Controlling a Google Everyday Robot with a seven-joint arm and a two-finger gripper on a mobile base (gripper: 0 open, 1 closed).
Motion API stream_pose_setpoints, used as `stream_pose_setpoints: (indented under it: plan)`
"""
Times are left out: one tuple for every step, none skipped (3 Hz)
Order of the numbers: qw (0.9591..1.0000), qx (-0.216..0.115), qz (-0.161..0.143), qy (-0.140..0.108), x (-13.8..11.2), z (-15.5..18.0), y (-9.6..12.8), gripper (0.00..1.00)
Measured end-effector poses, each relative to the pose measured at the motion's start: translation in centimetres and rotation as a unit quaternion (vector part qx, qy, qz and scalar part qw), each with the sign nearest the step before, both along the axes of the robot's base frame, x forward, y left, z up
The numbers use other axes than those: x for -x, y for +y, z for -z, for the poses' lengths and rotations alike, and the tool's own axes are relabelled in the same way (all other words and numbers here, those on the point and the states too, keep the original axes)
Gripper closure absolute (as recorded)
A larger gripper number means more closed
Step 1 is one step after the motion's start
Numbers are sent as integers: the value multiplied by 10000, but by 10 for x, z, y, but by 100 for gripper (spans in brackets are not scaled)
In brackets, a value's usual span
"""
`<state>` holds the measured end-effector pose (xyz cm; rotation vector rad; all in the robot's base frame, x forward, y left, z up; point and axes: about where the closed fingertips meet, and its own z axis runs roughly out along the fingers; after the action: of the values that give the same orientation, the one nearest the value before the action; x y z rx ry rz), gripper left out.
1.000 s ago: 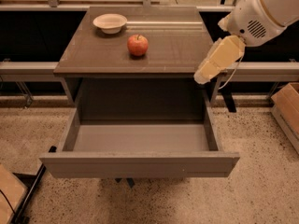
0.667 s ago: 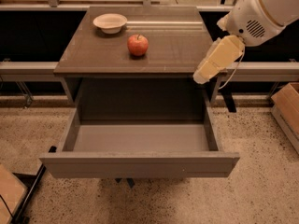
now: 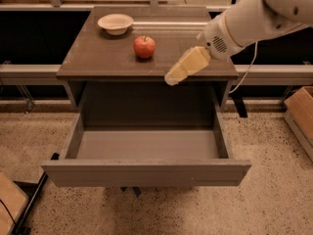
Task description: Place apple into top drawer
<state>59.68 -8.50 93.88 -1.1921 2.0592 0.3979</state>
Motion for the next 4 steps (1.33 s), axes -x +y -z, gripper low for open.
stream_pose_setpoints:
  plan:
    - [9993,-351,110,112,-39,30,31,0]
    - [9974,-668,150,202,-86,64,67,0]
    - [9974,-669,151,201,-86,64,67,0]
    - [9950,-902,423,57,-95,66,72,0]
